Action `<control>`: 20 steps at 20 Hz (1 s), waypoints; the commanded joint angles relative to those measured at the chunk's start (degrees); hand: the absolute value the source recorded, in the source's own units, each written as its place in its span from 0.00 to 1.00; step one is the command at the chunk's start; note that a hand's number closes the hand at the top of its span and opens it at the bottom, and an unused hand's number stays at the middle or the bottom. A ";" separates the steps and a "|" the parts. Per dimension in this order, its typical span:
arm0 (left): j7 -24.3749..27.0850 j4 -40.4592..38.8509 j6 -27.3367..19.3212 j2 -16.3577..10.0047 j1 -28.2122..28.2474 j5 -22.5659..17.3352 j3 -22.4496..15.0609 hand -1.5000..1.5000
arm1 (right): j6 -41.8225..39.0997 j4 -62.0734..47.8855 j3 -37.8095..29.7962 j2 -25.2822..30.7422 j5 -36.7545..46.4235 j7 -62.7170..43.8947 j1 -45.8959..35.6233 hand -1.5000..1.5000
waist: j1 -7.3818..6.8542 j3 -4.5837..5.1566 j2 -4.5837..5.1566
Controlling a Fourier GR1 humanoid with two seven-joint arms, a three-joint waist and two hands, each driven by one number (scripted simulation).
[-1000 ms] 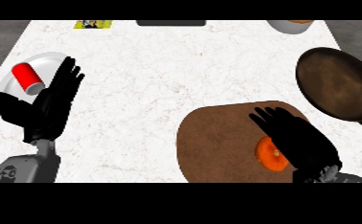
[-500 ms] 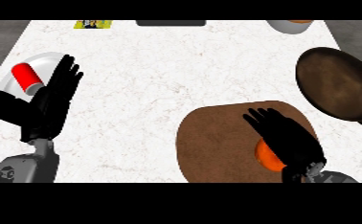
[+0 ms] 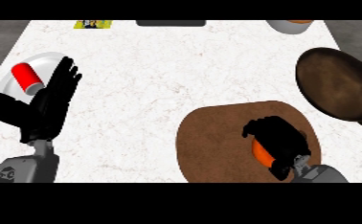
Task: Pick the squash from the cutting board and place it in the pan
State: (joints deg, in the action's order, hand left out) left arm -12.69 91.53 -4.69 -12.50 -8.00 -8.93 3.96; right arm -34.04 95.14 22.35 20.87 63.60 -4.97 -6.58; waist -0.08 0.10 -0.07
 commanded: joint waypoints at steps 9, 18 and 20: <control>-4.33 1.04 2.05 -1.08 -2.43 -1.37 3.21 0.50 | 6.17 -7.52 -2.74 -2.88 1.45 8.27 -1.44 1.00 | -0.03 -0.11 0.06; -1.33 -2.95 0.53 1.36 -4.19 1.66 2.12 0.50 | 13.89 4.61 -6.79 -2.69 1.61 7.60 8.46 1.00 | 0.62 -0.10 0.05; -3.60 1.65 0.22 1.48 -2.02 2.30 0.85 0.50 | 13.37 10.76 -5.50 -4.13 1.66 4.73 14.14 1.00 | 0.60 -0.10 -0.05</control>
State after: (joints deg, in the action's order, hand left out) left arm -14.64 92.73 -4.46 -10.68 -8.91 -6.99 4.77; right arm -22.81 100.66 16.66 18.18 65.06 1.69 1.22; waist 0.35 0.06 -0.15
